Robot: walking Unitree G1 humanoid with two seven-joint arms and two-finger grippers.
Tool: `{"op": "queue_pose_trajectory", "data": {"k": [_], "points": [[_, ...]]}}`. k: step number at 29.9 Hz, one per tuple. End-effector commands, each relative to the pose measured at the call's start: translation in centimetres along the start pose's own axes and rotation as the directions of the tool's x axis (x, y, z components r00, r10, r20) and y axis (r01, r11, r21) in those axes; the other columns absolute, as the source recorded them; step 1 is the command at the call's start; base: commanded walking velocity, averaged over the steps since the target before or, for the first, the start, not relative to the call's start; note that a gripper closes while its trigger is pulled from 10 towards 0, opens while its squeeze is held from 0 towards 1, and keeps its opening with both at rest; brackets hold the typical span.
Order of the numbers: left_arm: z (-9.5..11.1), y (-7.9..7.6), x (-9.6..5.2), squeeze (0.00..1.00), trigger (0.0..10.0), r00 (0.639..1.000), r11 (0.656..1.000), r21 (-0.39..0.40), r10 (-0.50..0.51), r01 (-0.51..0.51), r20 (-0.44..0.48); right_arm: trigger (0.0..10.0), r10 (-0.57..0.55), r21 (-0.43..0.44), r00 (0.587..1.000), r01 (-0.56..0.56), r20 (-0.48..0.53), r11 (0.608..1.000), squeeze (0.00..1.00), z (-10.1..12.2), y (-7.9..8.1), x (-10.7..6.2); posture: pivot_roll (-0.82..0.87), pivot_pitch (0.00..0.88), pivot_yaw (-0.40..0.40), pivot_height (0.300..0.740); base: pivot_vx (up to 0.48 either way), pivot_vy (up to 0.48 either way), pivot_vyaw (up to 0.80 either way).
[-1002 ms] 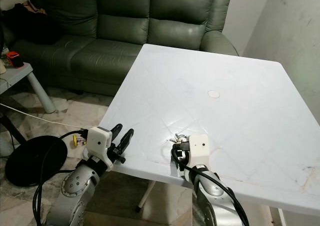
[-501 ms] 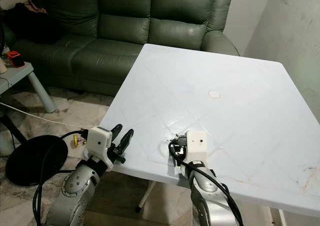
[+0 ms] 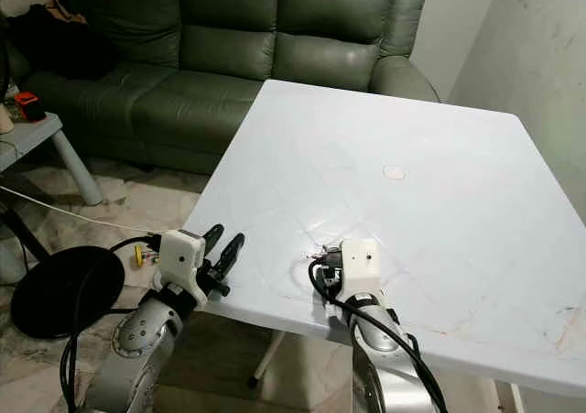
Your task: Hang keys on a hook
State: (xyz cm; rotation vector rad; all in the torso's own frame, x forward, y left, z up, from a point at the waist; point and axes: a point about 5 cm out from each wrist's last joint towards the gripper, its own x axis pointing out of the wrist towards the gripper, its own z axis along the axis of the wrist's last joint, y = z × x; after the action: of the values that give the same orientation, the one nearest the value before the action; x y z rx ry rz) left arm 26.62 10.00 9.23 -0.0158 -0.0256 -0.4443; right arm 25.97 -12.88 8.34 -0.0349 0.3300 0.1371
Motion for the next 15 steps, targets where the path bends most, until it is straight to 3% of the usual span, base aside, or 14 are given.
{"op": "queue_pose_trajectory", "data": {"k": [1, 2, 3, 6, 7, 15], "points": [[0.7, 0.15, 0.12, 0.0, 10.0, 1.0, 1.0, 0.007, 0.004, -0.004, 0.022, 4.0, 0.014, -0.013, 1.0, -0.014, -0.013, 1.0, 0.0, -0.27, -0.01, -0.06, 0.11, 0.032, -0.075, 0.74, 0.0, 0.0, 0.0], [0.7, 0.19, 0.1, 0.0, 10.0, 1.0, 1.0, 0.007, 0.006, -0.006, 0.022, 4.7, 0.021, -0.018, 1.0, -0.021, -0.014, 1.0, 0.0, -0.29, 0.01, -0.1, 0.12, 0.033, -0.076, 0.74, 0.0, 0.0, 0.0], [0.7, 0.21, 0.09, 0.0, 10.0, 1.0, 1.0, 0.007, 0.007, -0.007, 0.022, 4.7, 0.025, -0.022, 1.0, -0.026, -0.014, 0.999, 0.0, -0.3, 0.02, -0.12, 0.12, 0.033, -0.076, 0.74, 0.0, 0.0, 0.0], [0.7, 0.27, 0.06, 0.0, 10.0, 1.0, 1.0, 0.006, 0.011, -0.011, 0.021, 3.4, 0.034, -0.026, 0.999, -0.034, -0.012, 0.999, 0.0, -0.29, 0.07, -0.13, 0.12, 0.034, -0.079, 0.74, 0.0, 0.0, 0.0], [0.67, 0.34, 0.02, 0.0, 10.0, 1.0, 1.0, 0.006, 0.016, -0.016, 0.02, 0.4, 0.038, -0.031, 0.999, -0.039, -0.007, 0.999, 0.0, -0.24, 0.13, -0.17, 0.12, 0.034, -0.079, 0.74, 0.0, 0.0, 0.0], [0.71, 0.3, 0.13, 0.0, 10.0, 1.0, 1.0, 0.01, 0.023, -0.023, 0.018, 0.0, 0.025, -0.069, 1.0, -0.025, -0.002, 0.997, 0.0, -0.19, -0.27, -0.12, 0.11, 0.033, -0.083, 0.74, 0.0, 0.0, 0.0]]}}
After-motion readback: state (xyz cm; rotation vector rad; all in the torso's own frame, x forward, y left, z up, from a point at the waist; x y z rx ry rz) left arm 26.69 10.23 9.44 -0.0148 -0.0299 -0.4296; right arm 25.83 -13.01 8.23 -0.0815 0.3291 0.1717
